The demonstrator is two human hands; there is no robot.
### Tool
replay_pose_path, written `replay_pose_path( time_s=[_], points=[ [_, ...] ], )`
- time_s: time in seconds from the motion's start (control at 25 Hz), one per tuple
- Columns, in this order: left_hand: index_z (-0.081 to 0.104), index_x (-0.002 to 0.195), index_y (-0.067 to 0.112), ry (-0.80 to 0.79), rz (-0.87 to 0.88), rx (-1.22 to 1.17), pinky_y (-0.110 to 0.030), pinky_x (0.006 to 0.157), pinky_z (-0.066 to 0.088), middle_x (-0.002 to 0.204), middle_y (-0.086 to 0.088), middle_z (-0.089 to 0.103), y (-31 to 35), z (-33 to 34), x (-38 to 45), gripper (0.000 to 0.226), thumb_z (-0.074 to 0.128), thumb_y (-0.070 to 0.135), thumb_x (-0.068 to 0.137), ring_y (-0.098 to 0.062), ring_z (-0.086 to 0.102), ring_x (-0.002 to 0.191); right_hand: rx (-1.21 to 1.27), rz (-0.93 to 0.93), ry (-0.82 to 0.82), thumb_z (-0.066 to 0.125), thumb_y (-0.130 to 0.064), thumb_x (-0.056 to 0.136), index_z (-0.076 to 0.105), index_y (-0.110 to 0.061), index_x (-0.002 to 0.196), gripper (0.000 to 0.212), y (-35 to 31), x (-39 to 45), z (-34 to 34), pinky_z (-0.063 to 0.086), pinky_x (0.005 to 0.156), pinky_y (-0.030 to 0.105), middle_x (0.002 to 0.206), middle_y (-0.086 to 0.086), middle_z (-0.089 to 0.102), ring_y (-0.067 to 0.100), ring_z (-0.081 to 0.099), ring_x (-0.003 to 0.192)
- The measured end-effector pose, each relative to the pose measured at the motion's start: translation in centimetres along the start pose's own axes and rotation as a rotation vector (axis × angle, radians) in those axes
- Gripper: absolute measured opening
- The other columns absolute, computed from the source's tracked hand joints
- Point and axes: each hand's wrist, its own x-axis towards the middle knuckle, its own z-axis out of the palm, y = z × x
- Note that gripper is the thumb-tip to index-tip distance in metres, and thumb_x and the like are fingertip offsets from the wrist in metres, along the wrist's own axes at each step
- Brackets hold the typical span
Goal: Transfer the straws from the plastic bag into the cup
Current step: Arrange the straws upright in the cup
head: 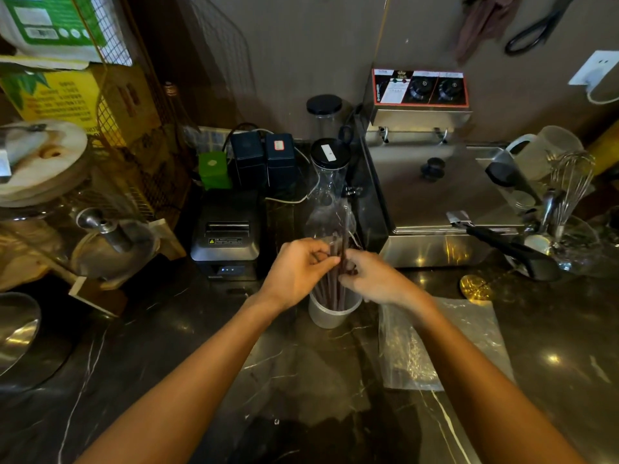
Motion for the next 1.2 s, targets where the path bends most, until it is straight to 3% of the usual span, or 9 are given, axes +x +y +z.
replay_pose_path(
  time_s=[0.16, 0.4, 0.56, 0.6, 0.68, 0.76, 1.04, 1.12, 1.2],
  points=[
    [0.069, 0.127, 0.018, 0.070, 0.058, 0.173, -0.028, 0.071, 0.059, 0.092, 0.003, 0.065, -1.0, 0.0, -0.5, 0.037, 0.075, 0.023, 0.091, -0.005, 0.059, 0.064, -0.067, 0.008, 0.029, 0.067, -0.014, 0.094, 0.058, -0.019, 0.107, 0.016, 0.6, -0.3, 0.6, 0.056, 0.070, 0.031, 0.084, -0.002, 0.071, 0.009, 0.068, 0.077],
    [0.059, 0.140, 0.017, 0.178, 0.051, 0.191, -0.022, 0.073, 0.058, 0.102, 0.006, 0.054, -2.0, 0.2, -1.1, 0.055, 0.077, 0.021, 0.089, -0.008, 0.058, 0.067, -0.031, 0.090, 0.252, 0.069, -0.036, 0.096, 0.060, -0.025, 0.087, 0.016, 1.4, -0.8, 1.3, 0.047, 0.064, 0.030, 0.079, -0.005, 0.062, 0.012, 0.062, 0.075],
    [0.046, 0.148, 0.021, 0.177, -0.093, 0.082, -0.017, 0.073, 0.058, 0.112, 0.006, 0.051, -3.1, 0.7, -1.5, 0.076, 0.084, 0.027, 0.082, -0.011, 0.064, 0.071, 0.047, 0.209, 0.277, 0.075, -0.041, 0.091, 0.051, -0.023, 0.109, 0.035, 1.3, -1.1, 1.0, 0.049, 0.068, 0.030, 0.089, -0.008, 0.058, 0.009, 0.060, 0.080],
    [0.052, 0.142, 0.021, 0.156, -0.128, 0.065, -0.019, 0.073, 0.059, 0.110, 0.006, 0.053, -3.3, 0.9, -1.5, 0.068, 0.083, 0.028, 0.082, -0.011, 0.065, 0.071, 0.064, 0.223, 0.258, 0.075, -0.043, 0.091, 0.049, -0.025, 0.113, 0.038, 1.3, -1.1, 1.0, 0.049, 0.068, 0.028, 0.090, -0.008, 0.058, 0.007, 0.060, 0.081],
    [0.069, 0.114, 0.020, 0.115, -0.117, 0.088, -0.024, 0.069, 0.058, 0.098, 0.005, 0.057, -3.3, 1.4, -1.4, 0.028, 0.078, 0.027, 0.089, -0.010, 0.064, 0.069, 0.033, 0.193, 0.235, 0.071, -0.043, 0.094, 0.057, -0.024, 0.108, 0.028, 1.4, -0.8, 1.3, 0.050, 0.072, 0.028, 0.093, -0.008, 0.064, 0.007, 0.061, 0.084],
    [0.073, 0.101, 0.019, 0.056, -0.033, 0.147, -0.018, 0.068, 0.052, 0.090, 0.008, 0.055, -3.2, 1.5, -1.2, 0.008, 0.070, 0.023, 0.095, -0.006, 0.061, 0.070, -0.061, 0.115, 0.239, 0.063, -0.041, 0.099, 0.067, -0.021, 0.102, 0.021, 1.7, -0.2, 1.9, 0.055, 0.080, 0.036, 0.097, -0.003, 0.069, 0.014, 0.066, 0.093],
    [0.075, 0.108, 0.013, -0.112, 0.045, 0.237, -0.030, 0.080, 0.056, 0.094, 0.006, 0.056, -2.5, -0.2, 1.8, 0.016, 0.070, 0.022, 0.095, -0.010, 0.061, 0.082, -0.151, 0.063, 0.223, 0.061, -0.034, 0.102, 0.059, -0.027, 0.080, 0.023, 1.6, 0.3, 0.4, 0.055, 0.071, 0.042, 0.076, -0.003, 0.064, 0.014, 0.064, 0.074],
    [0.073, 0.114, 0.014, -0.158, 0.013, 0.220, -0.032, 0.081, 0.059, 0.095, 0.007, 0.056, -2.9, -0.2, 1.9, 0.024, 0.074, 0.022, 0.091, -0.009, 0.062, 0.080, -0.148, 0.092, 0.207, 0.061, -0.037, 0.101, 0.063, -0.027, 0.092, 0.013, 1.6, 0.2, 0.7, 0.058, 0.076, 0.043, 0.085, -0.004, 0.069, 0.013, 0.067, 0.081],
    [0.071, 0.119, 0.016, -0.179, 0.017, 0.151, -0.031, 0.077, 0.061, 0.099, 0.005, 0.058, -3.5, -0.2, 1.3, 0.033, 0.078, 0.023, 0.087, -0.011, 0.066, 0.078, -0.086, 0.138, 0.217, 0.062, -0.040, 0.100, 0.063, -0.023, 0.119, 0.025, 1.7, -0.3, 1.0, 0.057, 0.086, 0.039, 0.108, -0.004, 0.069, 0.014, 0.066, 0.100]
  ],
)
